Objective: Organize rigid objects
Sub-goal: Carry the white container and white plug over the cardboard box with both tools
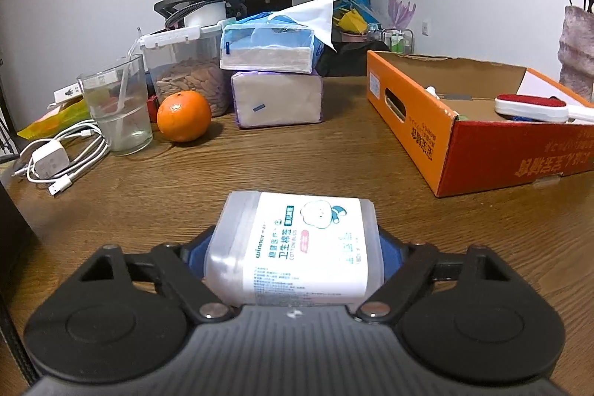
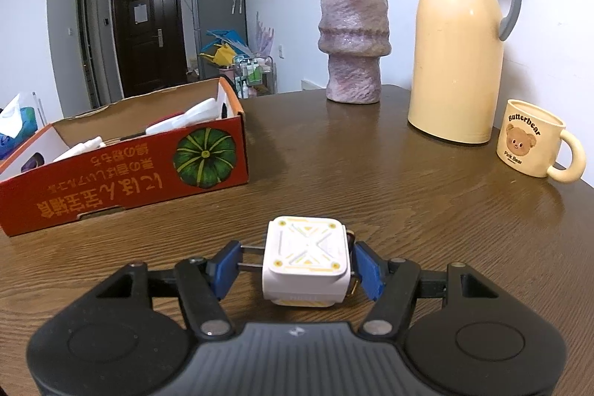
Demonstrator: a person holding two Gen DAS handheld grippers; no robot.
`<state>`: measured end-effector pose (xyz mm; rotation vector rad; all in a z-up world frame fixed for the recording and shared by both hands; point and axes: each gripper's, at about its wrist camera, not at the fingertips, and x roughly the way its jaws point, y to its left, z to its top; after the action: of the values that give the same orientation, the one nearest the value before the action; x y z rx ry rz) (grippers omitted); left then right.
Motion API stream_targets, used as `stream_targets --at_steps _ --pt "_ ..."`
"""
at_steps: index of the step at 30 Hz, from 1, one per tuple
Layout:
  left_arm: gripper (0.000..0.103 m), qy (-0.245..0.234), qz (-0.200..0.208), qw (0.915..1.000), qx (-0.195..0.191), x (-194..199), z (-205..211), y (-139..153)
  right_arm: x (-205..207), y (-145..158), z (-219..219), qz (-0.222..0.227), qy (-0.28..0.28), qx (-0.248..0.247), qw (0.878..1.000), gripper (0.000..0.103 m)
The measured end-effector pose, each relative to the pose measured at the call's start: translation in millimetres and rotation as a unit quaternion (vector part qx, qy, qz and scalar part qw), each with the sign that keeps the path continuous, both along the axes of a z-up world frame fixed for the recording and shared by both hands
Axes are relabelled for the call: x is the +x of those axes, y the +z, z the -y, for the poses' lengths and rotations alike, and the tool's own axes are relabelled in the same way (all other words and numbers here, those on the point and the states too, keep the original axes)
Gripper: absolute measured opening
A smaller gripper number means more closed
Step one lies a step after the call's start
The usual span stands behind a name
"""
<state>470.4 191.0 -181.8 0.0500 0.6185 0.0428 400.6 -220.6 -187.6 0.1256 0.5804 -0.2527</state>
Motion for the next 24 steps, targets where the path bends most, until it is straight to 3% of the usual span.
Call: stream_targets --at_steps 24 --pt "0.083 0.035 0.071 0.9967 -0.015 -58.9 39.9 25.9 -20.4 6.8 -36.6 0.031 0.069 -0.008 0.997 0.065"
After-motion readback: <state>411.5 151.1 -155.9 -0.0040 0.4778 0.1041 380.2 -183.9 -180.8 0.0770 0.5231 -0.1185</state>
